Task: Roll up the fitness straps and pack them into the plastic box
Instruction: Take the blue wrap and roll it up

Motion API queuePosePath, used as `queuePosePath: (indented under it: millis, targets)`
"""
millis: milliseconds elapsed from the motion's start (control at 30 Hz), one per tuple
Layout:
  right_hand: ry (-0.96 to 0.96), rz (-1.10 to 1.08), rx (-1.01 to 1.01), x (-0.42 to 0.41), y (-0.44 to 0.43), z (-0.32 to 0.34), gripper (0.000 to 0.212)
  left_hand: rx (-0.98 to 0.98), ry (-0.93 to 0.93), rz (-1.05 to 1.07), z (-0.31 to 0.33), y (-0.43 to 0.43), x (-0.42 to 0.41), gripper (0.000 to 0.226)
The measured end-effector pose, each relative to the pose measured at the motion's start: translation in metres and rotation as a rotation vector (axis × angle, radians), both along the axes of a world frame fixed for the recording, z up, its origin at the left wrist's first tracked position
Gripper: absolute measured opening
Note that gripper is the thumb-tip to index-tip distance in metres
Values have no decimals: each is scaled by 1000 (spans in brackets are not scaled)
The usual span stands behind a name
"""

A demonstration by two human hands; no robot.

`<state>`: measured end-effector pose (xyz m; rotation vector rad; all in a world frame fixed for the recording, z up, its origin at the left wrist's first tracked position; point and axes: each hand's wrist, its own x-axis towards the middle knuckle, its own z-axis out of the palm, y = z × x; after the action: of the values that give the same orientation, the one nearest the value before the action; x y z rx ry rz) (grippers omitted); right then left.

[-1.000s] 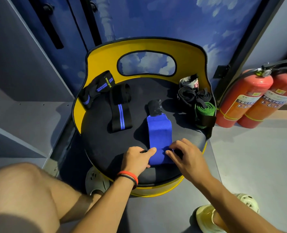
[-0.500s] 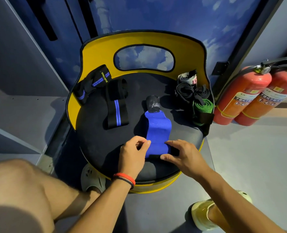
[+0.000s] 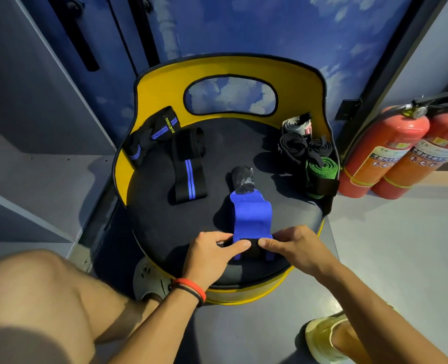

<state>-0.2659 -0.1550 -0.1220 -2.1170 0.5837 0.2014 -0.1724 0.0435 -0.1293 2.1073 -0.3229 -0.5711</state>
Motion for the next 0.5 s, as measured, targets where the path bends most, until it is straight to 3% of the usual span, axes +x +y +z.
queuePosePath:
  millis: [33,100,167,267,400,500]
  targets:
    - [6,-12,-28,0,1,0,50,-1,23,4,0,0,0,27]
    - [-61,-68,-130,-2,7,-2,43,-16,80,21,-3,-3,4,43]
    - [-274,-112,-259,-2,14,-7,27,-35,122,30,-6,-6,9,67]
    - [-564,74,-468,-1,21,-18,11,-15,177,66,-8,-11,16,66]
    - [-576,232,-590,-4,18,-28,41,48,248,84,0,-14,24,55]
    - [-523,260,-591,-6,13,-31,59,58,183,78,2,-21,37,68]
